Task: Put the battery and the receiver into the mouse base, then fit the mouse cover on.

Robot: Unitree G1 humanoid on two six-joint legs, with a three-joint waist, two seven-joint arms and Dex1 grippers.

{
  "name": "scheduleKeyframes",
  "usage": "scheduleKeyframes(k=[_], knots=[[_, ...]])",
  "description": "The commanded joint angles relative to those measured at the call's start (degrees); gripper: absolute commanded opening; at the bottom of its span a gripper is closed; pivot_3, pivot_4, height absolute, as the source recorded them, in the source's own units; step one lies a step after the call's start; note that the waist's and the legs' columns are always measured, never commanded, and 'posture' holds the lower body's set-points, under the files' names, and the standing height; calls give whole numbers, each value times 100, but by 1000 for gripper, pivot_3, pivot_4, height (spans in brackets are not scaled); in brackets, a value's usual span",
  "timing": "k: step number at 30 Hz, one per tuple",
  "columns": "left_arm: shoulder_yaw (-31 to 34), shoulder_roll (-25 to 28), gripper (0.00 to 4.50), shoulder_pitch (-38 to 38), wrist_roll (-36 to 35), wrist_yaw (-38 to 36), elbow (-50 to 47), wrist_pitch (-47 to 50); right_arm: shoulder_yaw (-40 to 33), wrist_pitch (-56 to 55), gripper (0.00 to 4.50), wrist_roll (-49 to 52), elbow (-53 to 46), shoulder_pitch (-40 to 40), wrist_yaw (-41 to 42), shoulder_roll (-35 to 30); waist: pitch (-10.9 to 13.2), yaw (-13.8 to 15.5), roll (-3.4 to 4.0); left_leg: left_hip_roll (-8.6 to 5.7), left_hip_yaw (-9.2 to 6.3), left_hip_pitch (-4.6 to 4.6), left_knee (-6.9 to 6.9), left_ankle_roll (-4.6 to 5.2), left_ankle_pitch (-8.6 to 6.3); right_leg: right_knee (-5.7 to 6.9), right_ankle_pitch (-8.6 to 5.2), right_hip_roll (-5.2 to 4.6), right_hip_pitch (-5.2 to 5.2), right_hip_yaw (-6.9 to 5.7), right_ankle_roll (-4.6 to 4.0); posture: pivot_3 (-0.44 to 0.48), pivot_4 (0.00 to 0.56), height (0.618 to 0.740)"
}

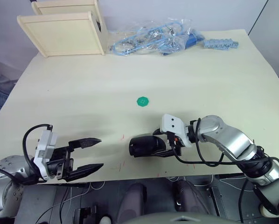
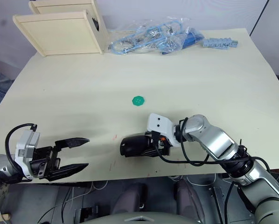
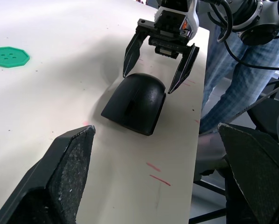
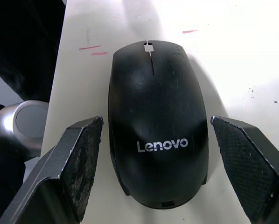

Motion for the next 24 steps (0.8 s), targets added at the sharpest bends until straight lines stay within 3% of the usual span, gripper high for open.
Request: scheduleKeyframes(k=[1,7,11,24], knots=[[225,48,4500,23,-98,-7,-159,-22,-142,12,3885,35,-93,7,18,37,0,0,0,0,0,0,0,0,0,0,0,0,0,0,0,0,150,740],[237,41,4500,44,-98,5,-172,-24,-141,65,3885,36,-85,14,17,31,0,1,0,0,0,0,0,0,0,0,0,0,0,0,0,0,150,740],[236,43,4500,44,-97,7,-170,-21,-142,87,2865,22,-123,25,7,24,0,1,0,0,0,0,0,0,0,0,0,0,0,0,0,0,150,740],[214,31,4500,38,-85,27,-157,-31,-248,204,2865,99,-429,-95,47,-75,0,1,0,0,0,0,0,0,0,0,0,0,0,0,0,0,150,740]])
